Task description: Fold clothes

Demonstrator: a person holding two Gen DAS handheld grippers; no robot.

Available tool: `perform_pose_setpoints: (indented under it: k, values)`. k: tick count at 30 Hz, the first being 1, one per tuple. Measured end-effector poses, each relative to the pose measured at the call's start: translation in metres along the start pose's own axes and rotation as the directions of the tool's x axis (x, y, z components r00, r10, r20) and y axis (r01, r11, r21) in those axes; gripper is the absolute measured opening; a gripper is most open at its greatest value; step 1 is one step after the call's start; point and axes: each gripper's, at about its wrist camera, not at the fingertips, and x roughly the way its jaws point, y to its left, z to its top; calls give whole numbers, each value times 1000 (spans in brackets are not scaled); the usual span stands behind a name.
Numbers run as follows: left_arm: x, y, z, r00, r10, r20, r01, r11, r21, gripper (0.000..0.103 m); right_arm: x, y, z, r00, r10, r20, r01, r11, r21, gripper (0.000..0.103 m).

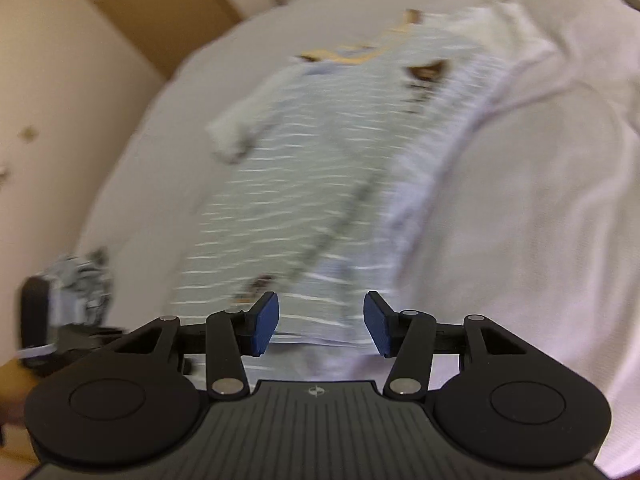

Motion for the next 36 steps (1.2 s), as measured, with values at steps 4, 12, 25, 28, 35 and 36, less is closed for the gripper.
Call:
perform_pose_setpoints:
  k: [4, 12, 25, 28, 35, 36]
  values:
    - [0, 0, -1, 1000, 4, 1, -4, 1000, -1, 52, 14, 3, -4, 998, -56, -8, 55, 997, -49, 51]
    - [-3, 2, -2, 1000, 4, 5, -4, 1000, 2, 53, 36, 0, -7, 991, -129, -35, 125, 988, -94, 0]
    - [-4, 0, -7, 1000, -5, -30, 6, 1000, 9, 53, -128, -132, -29, 895, -446, 17, 433, 875, 216, 3]
    - [-5, -1, -7, 1000, 7, -30, -6, 1000, 8, 53, -96, -107, -28, 958, -284, 32, 276, 949, 151, 7]
    - [-10, -4, -2, 1000, 6, 3, -6, 1000, -3, 53, -18, -69, -37, 998, -54, -17, 56, 981, 183, 35]
    - [-11, -5, -2, 1000, 6, 6, -6, 1000, -5, 53, -11, -68, -38, 998, -48, -30, 53, 980, 193, 37]
